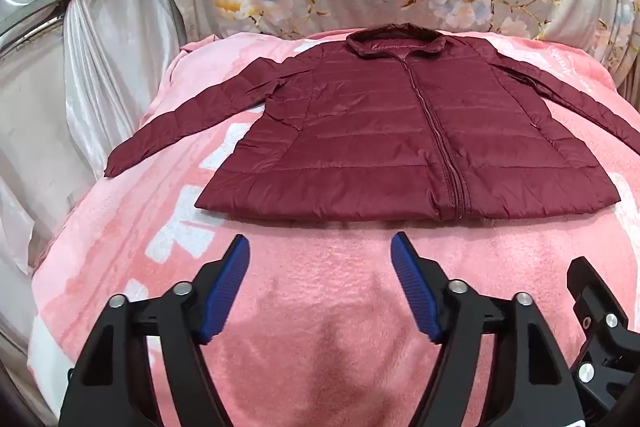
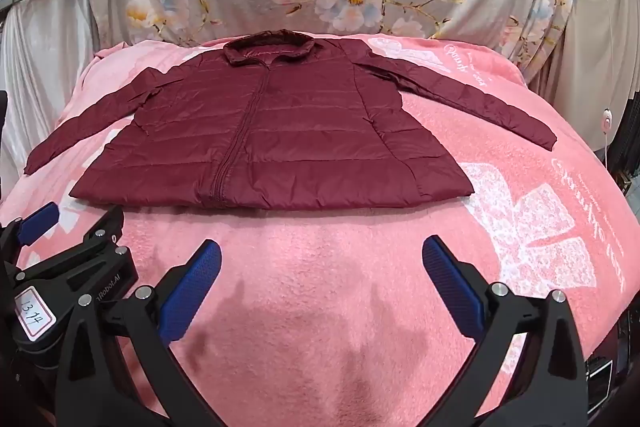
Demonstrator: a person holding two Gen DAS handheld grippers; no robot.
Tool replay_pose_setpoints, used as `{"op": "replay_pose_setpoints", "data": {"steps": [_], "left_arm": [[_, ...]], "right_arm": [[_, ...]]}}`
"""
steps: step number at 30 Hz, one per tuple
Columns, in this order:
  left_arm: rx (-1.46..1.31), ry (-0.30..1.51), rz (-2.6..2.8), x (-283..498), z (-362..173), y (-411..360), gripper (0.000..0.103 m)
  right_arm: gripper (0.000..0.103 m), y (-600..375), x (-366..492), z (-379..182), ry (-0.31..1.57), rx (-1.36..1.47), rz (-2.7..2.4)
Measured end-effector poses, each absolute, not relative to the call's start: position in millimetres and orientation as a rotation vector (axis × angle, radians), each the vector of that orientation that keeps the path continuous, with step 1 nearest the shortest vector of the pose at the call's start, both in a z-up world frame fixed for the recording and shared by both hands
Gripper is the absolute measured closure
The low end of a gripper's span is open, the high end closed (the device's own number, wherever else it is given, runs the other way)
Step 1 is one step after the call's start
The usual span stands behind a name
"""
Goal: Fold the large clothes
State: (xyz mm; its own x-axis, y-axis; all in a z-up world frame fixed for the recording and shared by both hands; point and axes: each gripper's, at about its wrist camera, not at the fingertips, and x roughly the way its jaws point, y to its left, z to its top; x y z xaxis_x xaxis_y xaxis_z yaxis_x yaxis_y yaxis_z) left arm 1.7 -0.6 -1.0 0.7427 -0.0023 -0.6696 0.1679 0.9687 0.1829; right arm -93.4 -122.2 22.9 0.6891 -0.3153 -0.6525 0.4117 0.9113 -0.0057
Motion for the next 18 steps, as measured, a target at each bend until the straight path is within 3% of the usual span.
{"op": "replay_pose_setpoints", "data": {"steps": [6, 18], "left_arm": [[0.216, 0.673, -0.083, -6, 7, 2, 0.034], [0.201, 0.746, -0.092, -1, -1, 4, 0.034]], "right_arm": [[0.005, -120, -93, 22, 0.698, 0.136, -0.409], [0.005, -119, -93, 22, 0.699, 0.142, -0.406]]}}
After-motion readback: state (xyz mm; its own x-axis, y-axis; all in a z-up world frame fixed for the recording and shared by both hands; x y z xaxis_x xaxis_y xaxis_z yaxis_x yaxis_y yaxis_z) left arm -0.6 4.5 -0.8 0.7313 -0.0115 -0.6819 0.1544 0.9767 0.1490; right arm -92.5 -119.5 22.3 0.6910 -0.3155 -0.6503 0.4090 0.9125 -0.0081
